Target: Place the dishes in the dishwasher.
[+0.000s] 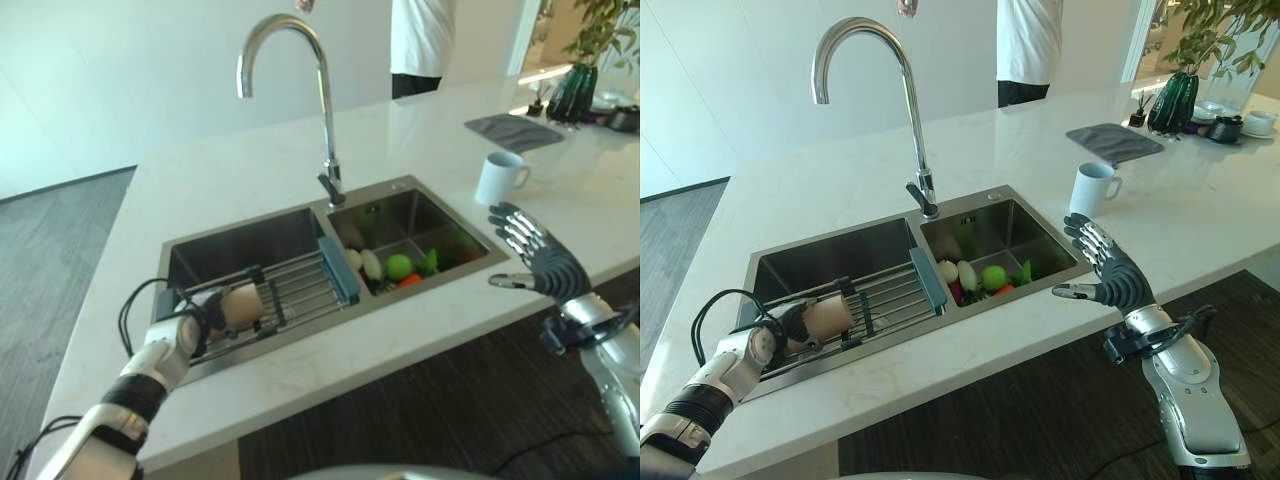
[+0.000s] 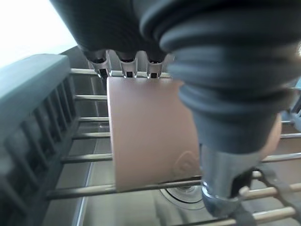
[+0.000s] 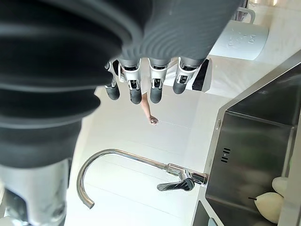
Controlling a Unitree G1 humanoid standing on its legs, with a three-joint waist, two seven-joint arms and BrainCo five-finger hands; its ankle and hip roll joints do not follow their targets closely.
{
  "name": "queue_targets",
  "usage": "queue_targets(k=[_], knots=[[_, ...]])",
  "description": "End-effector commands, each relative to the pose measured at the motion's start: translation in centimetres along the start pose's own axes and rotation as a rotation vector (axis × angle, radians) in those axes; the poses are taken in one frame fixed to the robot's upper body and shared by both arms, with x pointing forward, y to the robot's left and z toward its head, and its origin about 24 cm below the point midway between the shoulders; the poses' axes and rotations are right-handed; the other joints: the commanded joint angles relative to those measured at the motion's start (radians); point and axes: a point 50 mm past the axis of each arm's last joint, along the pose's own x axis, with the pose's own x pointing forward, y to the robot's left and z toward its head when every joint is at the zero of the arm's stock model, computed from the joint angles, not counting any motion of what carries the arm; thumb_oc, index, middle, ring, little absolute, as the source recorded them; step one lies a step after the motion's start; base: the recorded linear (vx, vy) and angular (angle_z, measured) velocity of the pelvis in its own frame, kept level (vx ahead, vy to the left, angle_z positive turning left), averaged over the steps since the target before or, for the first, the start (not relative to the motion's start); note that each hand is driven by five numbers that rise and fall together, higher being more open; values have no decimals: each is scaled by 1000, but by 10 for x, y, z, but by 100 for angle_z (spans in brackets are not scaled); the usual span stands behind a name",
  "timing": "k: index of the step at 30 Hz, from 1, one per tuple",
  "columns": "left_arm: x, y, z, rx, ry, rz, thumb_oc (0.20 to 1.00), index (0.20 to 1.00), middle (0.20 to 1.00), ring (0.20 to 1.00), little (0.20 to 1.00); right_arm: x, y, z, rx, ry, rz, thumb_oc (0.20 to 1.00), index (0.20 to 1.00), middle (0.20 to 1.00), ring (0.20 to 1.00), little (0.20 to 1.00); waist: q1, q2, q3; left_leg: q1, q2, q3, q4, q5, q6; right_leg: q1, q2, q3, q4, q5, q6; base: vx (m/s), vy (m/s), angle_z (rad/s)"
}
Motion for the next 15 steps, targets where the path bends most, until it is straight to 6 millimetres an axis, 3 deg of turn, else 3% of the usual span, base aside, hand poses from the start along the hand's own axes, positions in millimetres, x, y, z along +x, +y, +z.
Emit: queue_targets(k=[1,15], knots=[[3,48,-4,26,41,152,1000,1000,1000,1000,1000,14,-14,28,-58,-134,-17,1000,1000,1000,1000,1000,-3,-10,16,55,111,-5,7,-48,-23,1,-56,-16,6,7,58,0,0,0],[7,38,-22,17,121,132,1000,1000,1000,1000,1000,12,-16,30,-72,-128,-20,1000,1000,1000,1000,1000,-25,-8,10,61,109,11,7,-49,-23,-5,-55,2,6,12,59,0,0,0]])
